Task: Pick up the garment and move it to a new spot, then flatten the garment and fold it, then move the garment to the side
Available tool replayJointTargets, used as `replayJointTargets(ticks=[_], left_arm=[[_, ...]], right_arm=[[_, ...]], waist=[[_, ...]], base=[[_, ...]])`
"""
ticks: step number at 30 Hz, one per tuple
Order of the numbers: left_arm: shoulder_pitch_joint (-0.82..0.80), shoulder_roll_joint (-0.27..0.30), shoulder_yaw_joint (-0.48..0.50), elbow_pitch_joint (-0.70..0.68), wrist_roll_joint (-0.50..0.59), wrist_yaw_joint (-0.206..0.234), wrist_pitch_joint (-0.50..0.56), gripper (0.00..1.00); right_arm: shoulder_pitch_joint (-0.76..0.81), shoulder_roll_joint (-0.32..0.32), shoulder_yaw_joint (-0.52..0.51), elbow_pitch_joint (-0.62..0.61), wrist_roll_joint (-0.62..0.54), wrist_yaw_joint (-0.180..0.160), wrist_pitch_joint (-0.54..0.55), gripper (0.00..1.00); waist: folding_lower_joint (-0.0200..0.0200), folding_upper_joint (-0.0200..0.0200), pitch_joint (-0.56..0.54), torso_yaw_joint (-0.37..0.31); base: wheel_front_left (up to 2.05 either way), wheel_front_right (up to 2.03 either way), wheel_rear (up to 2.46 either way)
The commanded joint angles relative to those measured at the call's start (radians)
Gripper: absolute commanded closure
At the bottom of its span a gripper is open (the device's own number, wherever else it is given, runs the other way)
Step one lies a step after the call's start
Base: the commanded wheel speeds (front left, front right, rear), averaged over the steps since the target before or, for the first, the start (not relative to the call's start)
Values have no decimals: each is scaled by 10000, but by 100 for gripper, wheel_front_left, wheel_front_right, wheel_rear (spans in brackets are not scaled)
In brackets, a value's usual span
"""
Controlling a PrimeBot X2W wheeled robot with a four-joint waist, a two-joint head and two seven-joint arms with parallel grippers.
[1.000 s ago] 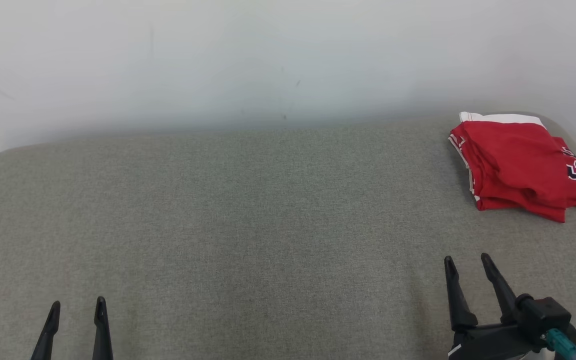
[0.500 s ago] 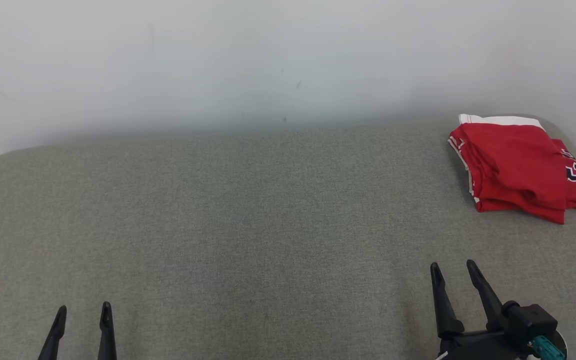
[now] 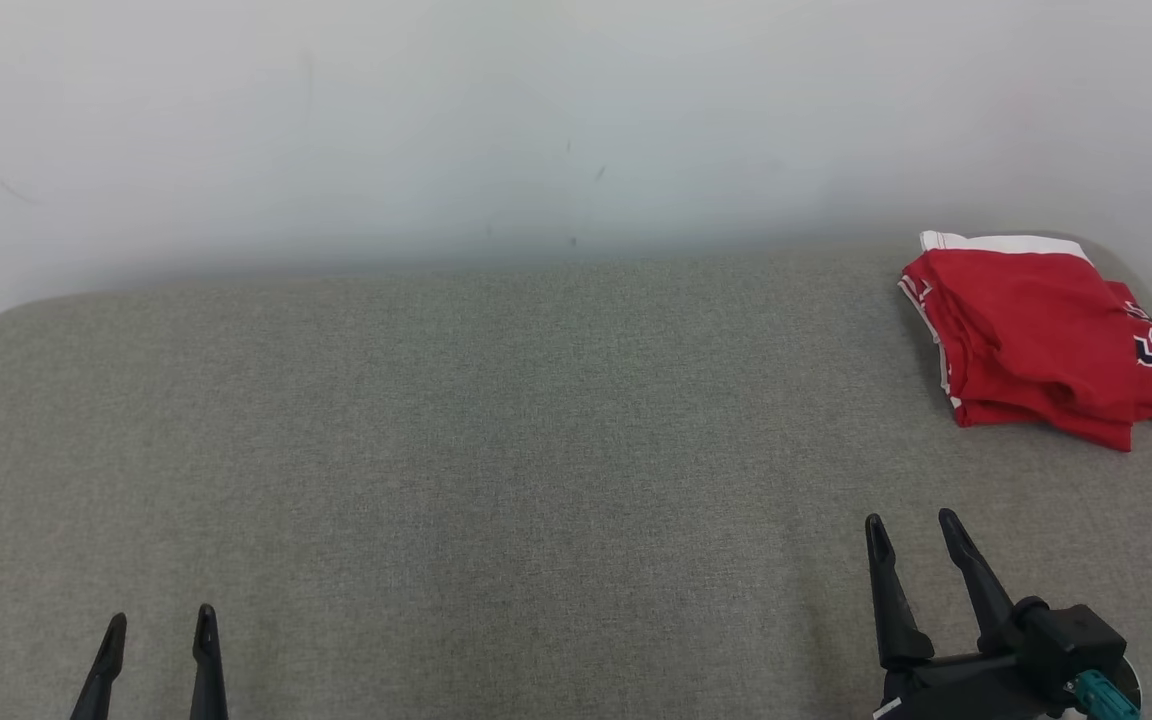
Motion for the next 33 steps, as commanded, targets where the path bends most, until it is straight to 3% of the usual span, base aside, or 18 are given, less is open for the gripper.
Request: replayJointTargets(ticks=[1, 9, 10, 15, 33], left_arm=[[-33, -18, 28, 5, 31, 22, -31, 0], [-58, -47, 105, 76, 134, 22, -31, 0], [-12, -40, 79, 57, 95, 0, -2, 100], [39, -149, 38, 399, -1, -4, 66, 100], [-468, -315, 58, 622, -3333, 0, 941, 100]], right_arm=[[86, -14, 19, -29, 85, -29, -36, 0], [39, -79, 129, -31, 155, -29, -37, 0], [-1, -46, 108, -16, 89, 0, 1, 100], [122, 17, 111, 291, 175, 2, 67, 100], [-136, 190, -200, 317, 3447, -2, 939, 100]], waist=[[0, 0, 3, -7], [0, 0, 19, -32], [0, 0, 18, -31], [1, 0, 19, -28], [1, 0, 32, 59]], base=[[0, 0, 0], [0, 0, 0], [0, 0, 0], [0, 0, 0], [0, 0, 0]])
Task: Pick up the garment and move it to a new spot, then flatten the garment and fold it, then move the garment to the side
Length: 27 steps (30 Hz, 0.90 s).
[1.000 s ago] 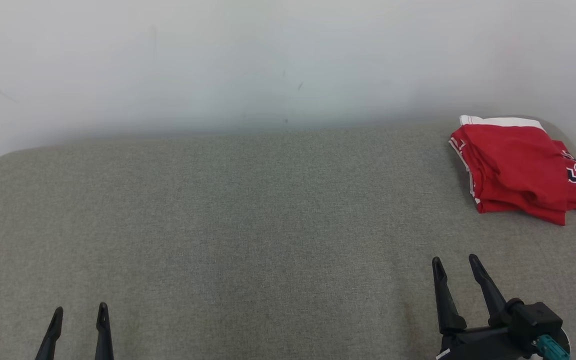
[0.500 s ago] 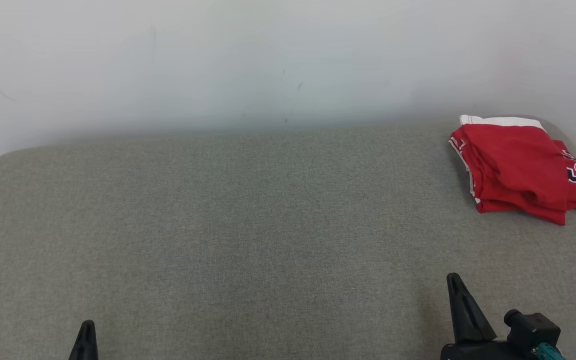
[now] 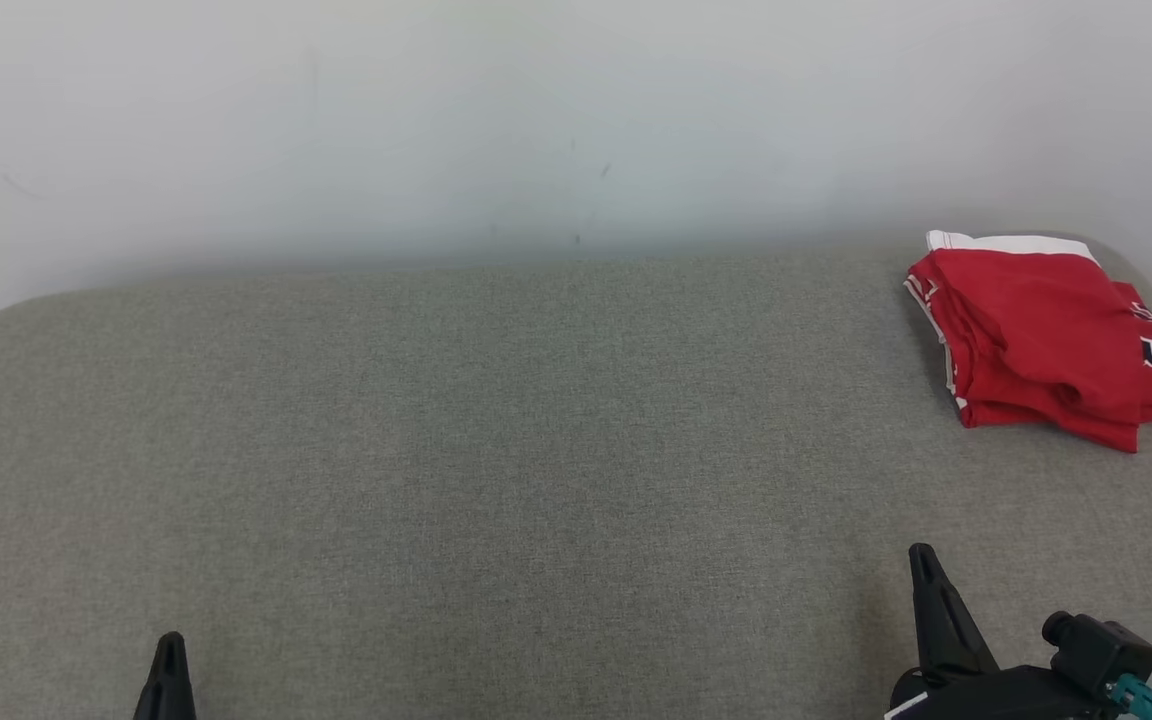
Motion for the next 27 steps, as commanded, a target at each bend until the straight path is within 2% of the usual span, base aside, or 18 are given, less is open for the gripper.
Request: replayJointTargets(ticks=[1, 27], left_arm=[[-280, 33, 36, -92, -393, 4, 86, 100], [-823, -150, 43, 156, -3971, 8, 1015, 100]], right_arm=[[-267, 22, -65, -138, 392, -4, 89, 100], [-532, 211, -393, -102, 3898, -8, 1023, 100]], waist=[[0, -1, 1, 6], [-1, -1, 19, 126]], base=[[0, 0, 0], [0, 0, 0]])
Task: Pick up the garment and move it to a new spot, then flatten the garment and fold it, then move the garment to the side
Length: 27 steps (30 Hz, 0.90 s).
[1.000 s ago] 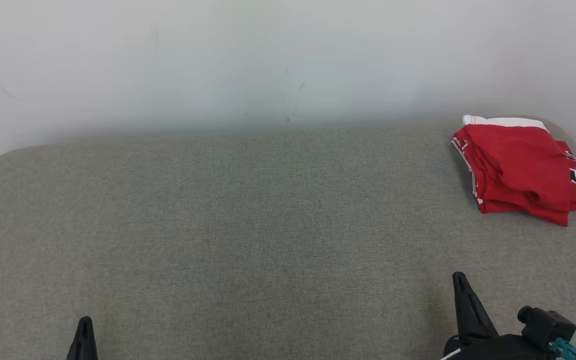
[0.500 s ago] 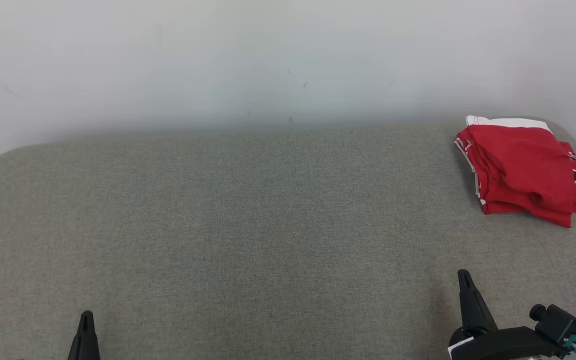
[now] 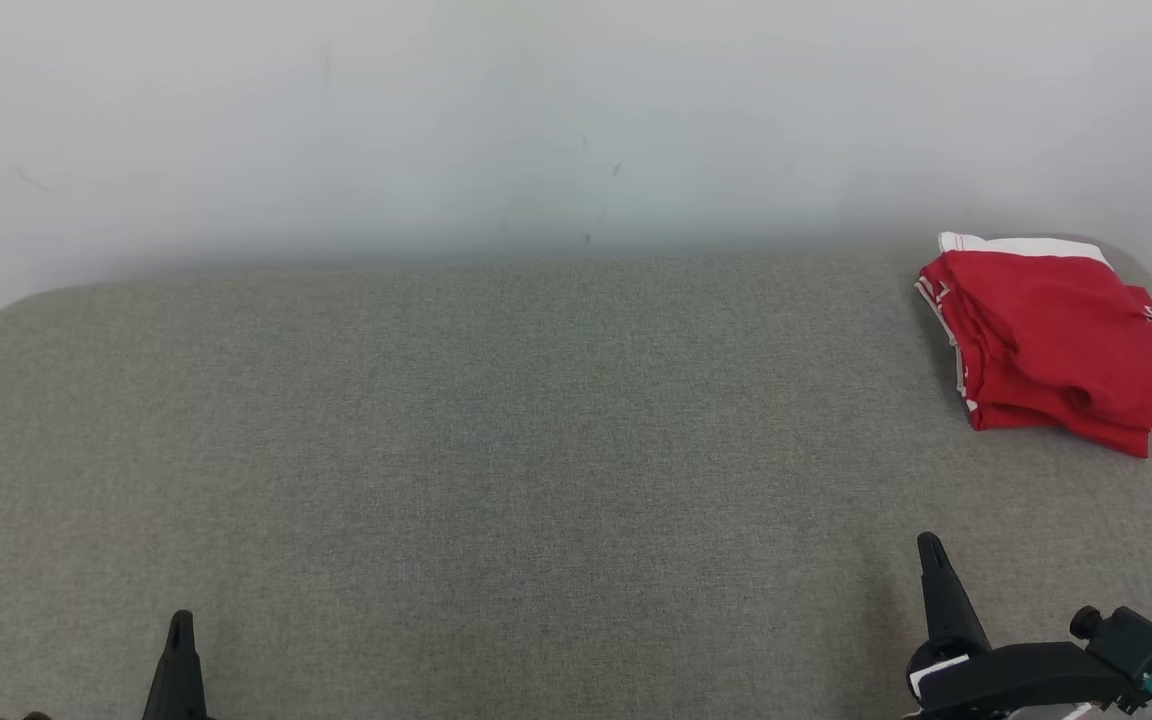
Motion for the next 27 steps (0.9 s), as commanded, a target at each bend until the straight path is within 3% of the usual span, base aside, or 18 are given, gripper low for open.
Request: replayJointTargets(ticks=[1, 27], left_arm=[[-235, 19, 34, -78, -267, 6, 42, 100], [-689, -137, 49, 140, -3205, 10, 820, 100]], right_arm=[[-197, 19, -47, -101, 232, -7, 29, 100], [-417, 179, -318, -62, 3113, -11, 812, 100]], waist=[[-1, 0, 0, 3], [-1, 0, 20, 133]], base=[[0, 0, 0], [0, 0, 0]])
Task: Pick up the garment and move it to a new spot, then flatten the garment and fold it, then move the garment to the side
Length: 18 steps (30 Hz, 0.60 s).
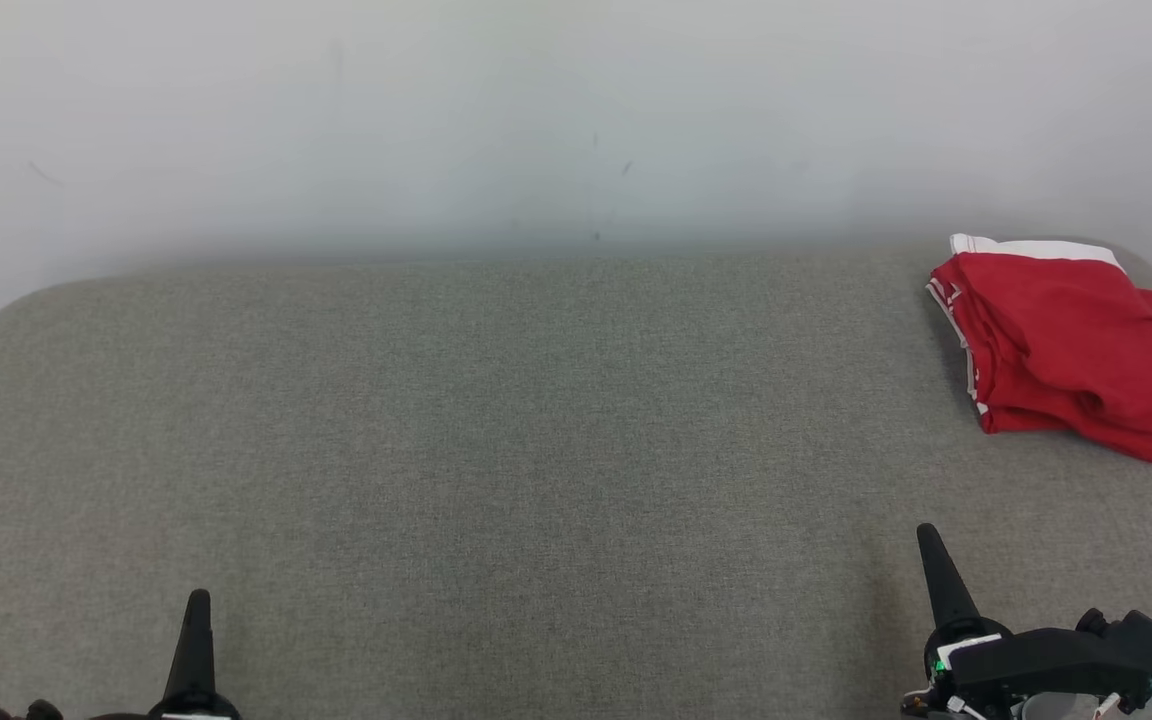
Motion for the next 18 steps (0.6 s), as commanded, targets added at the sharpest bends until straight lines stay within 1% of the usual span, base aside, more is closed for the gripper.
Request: replayJointTargets(ticks=[1, 18], left_arm=[[-232, -5, 36, -37, -329, 9, 78, 100], [-432, -81, 40, 73, -1732, 11, 452, 100]], right_arm=[[-181, 38, -46, -68, 294, -11, 91, 100], [-274, 119, -180, -45, 1702, -14, 474, 100]], waist=[[-1, 0, 1, 9], [-1, 0, 13, 86]], base=[[0, 0, 0], [0, 0, 0]])
